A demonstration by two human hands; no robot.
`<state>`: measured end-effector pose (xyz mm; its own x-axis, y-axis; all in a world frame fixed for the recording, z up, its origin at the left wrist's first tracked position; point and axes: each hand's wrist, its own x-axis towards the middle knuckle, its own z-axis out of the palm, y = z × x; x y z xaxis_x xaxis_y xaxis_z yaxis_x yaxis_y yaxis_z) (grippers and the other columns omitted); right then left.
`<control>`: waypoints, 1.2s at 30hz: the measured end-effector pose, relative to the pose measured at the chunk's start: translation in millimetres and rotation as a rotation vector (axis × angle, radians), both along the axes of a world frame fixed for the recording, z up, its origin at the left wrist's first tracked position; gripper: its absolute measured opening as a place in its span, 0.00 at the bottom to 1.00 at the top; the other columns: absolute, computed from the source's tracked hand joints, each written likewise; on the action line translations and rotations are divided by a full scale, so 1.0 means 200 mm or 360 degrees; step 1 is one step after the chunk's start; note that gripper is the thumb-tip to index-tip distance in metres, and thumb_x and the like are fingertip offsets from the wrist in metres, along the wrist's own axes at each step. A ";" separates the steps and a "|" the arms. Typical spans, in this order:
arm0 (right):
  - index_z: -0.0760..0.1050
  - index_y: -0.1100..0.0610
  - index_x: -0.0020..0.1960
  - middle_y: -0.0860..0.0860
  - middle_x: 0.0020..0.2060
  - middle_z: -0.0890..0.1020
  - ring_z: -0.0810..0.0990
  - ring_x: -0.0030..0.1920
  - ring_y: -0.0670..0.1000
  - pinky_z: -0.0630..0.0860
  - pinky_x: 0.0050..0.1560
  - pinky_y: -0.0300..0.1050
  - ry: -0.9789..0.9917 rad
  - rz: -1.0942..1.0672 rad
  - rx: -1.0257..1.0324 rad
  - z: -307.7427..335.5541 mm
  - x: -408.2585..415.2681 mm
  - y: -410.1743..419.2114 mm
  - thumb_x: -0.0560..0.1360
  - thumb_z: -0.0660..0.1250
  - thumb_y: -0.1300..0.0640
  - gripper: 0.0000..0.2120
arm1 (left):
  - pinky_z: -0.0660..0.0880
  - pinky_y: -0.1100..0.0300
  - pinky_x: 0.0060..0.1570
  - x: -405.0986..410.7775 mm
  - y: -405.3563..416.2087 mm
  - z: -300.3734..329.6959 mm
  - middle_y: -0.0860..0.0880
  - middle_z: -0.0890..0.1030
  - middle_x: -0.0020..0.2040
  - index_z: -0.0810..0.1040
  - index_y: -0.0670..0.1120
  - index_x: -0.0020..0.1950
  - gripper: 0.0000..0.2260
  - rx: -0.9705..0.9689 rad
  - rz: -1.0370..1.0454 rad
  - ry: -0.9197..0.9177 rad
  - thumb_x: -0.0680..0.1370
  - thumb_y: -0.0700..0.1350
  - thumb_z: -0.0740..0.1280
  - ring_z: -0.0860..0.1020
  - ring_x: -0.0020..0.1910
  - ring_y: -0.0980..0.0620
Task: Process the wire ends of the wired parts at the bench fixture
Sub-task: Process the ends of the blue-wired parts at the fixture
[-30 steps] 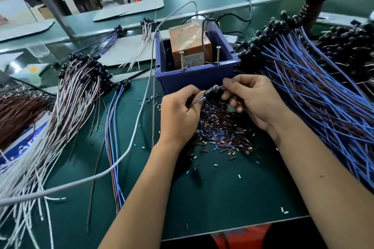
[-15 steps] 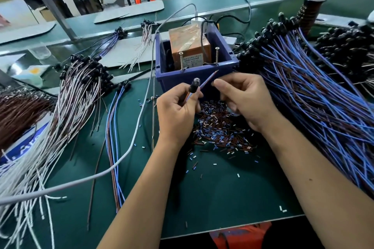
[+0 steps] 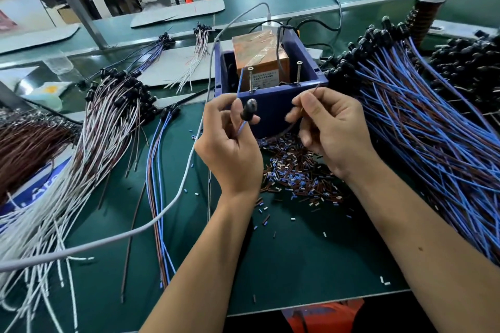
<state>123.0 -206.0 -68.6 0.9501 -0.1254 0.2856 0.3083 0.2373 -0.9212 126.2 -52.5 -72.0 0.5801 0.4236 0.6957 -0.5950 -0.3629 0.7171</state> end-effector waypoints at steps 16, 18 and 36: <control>0.83 0.59 0.44 0.50 0.25 0.73 0.63 0.18 0.42 0.57 0.18 0.32 0.0205 0.0250 0.0263 0.06 0.04 0.01 0.86 0.62 0.54 0.17 | 0.66 0.60 0.30 0.00 -0.02 0.00 0.48 0.72 0.27 0.77 0.39 0.37 0.11 -0.0102 0.0089 0.0307 0.79 0.40 0.68 0.69 0.29 0.48; 0.82 0.60 0.44 0.50 0.25 0.73 0.63 0.18 0.42 0.57 0.17 0.31 0.0232 0.0337 0.0318 0.06 0.05 0.00 0.86 0.62 0.54 0.17 | 0.65 0.58 0.31 0.00 -0.02 0.00 0.47 0.71 0.27 0.76 0.38 0.37 0.11 -0.0117 0.0094 0.0320 0.79 0.40 0.69 0.69 0.29 0.48; 0.80 0.61 0.45 0.49 0.25 0.72 0.63 0.18 0.40 0.56 0.15 0.32 0.0309 0.0488 0.0417 0.07 0.05 0.00 0.84 0.63 0.52 0.15 | 0.67 0.46 0.30 -0.02 -0.01 0.01 0.40 0.73 0.29 0.76 0.36 0.37 0.11 -0.0165 0.0003 0.0268 0.79 0.38 0.66 0.69 0.29 0.42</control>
<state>132.6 -205.6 -55.0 0.9875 0.1263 0.0944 0.0144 0.5239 -0.8516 122.4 -55.1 -70.0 0.6839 0.4891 0.5413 -0.4627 -0.2828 0.8402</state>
